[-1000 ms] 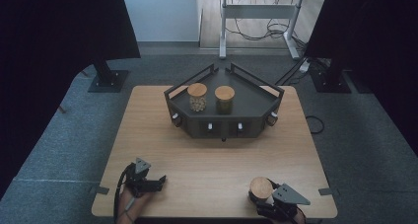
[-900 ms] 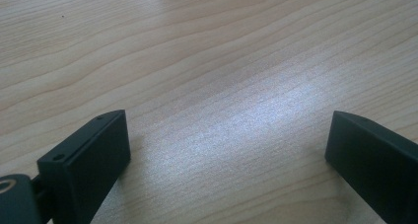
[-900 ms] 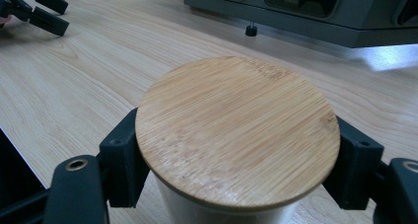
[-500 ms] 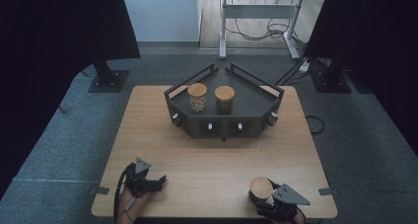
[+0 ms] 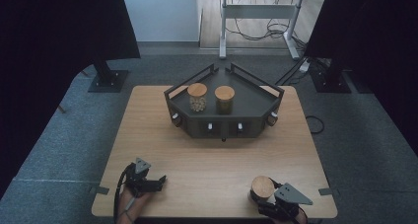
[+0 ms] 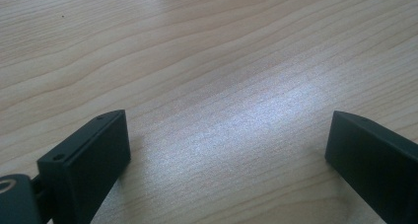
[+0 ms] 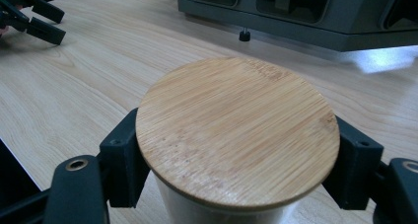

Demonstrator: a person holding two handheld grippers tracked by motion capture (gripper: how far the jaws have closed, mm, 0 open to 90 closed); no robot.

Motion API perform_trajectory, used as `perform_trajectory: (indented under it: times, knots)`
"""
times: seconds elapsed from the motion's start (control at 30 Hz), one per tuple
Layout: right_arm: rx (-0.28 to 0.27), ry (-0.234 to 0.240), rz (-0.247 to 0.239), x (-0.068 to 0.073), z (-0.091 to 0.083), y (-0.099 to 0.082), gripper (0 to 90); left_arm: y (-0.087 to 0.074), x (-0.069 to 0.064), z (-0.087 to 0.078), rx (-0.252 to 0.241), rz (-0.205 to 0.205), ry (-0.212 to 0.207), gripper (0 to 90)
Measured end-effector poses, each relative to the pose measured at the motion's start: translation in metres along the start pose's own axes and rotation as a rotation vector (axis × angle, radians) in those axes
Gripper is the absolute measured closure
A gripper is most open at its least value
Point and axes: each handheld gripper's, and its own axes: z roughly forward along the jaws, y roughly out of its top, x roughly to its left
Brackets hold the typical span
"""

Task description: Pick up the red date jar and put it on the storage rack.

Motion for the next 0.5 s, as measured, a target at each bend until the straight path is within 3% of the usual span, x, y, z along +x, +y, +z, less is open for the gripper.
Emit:
perform_trajectory:
  times: [0.5]
  knots:
    - [-0.017, -0.002, 0.008, -0.0022, 0.0001, 0.0104, 24.9, 0.0000, 0.0000, 0.0000, 0.000, 0.000, 0.000, 3.0]
